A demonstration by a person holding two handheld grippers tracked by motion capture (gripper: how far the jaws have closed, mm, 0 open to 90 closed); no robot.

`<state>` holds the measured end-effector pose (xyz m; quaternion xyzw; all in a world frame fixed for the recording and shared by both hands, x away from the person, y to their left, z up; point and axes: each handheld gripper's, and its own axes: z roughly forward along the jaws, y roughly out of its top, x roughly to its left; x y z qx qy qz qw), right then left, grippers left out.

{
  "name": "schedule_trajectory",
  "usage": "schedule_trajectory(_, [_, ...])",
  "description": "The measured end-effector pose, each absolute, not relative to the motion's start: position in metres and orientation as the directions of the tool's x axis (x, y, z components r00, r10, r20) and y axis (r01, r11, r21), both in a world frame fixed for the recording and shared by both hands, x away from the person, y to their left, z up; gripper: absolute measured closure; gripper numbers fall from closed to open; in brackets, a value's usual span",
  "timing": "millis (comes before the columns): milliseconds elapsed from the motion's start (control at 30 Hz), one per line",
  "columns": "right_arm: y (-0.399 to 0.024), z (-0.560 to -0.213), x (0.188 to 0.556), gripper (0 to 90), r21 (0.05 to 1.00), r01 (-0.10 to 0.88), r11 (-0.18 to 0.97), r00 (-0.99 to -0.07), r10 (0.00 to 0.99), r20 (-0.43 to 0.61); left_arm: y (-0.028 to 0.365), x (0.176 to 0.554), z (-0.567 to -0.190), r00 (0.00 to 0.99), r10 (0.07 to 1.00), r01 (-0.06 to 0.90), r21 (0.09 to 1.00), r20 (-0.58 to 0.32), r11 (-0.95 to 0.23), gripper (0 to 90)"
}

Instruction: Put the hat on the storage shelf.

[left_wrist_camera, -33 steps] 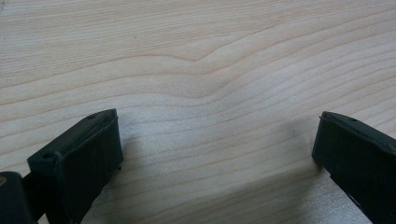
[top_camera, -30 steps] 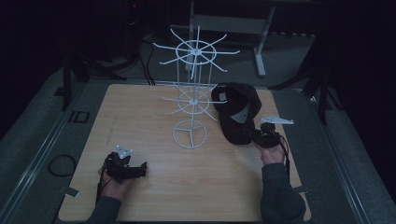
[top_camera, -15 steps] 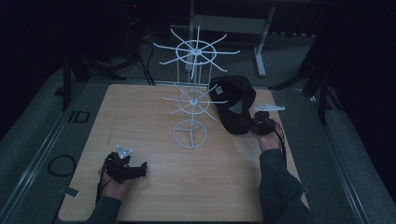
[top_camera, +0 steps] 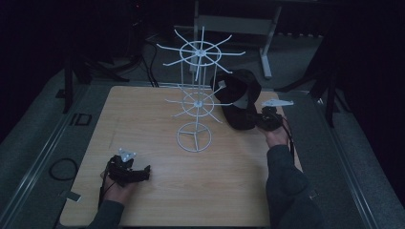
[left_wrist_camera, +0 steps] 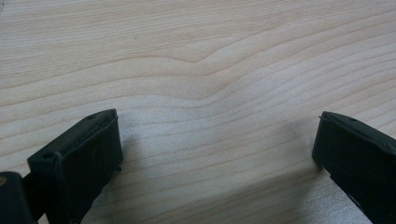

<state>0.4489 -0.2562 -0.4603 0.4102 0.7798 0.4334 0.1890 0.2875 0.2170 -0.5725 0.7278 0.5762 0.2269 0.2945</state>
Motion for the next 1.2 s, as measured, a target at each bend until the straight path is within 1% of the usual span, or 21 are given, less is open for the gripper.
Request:
schedule_trajectory(333, [-0.255, -0.454, 0.455, 86.5, 0.853, 0.454, 0.256, -0.616, 0.782, 0.093, 0.217, 0.287, -0.573, 0.233, 0.972, 0.705, 0.69, -0.009, -0.162, 1.5])
schedule_trajectory(767, [-0.249, -0.441, 0.454, 86.5, 0.873, 0.417, 0.254, -0.624, 0.778, 0.071, 0.217, 0.287, -0.572, 0.235, 0.972, 0.706, 0.69, -0.012, -0.162, 1.5])
schedule_trajectory(1200, [-0.254, -0.428, 0.453, 86.5, 0.886, 0.392, 0.249, -0.614, 0.787, 0.051, 0.217, 0.287, -0.572, 0.235, 0.972, 0.706, 0.69, -0.012, -0.162, 1.5])
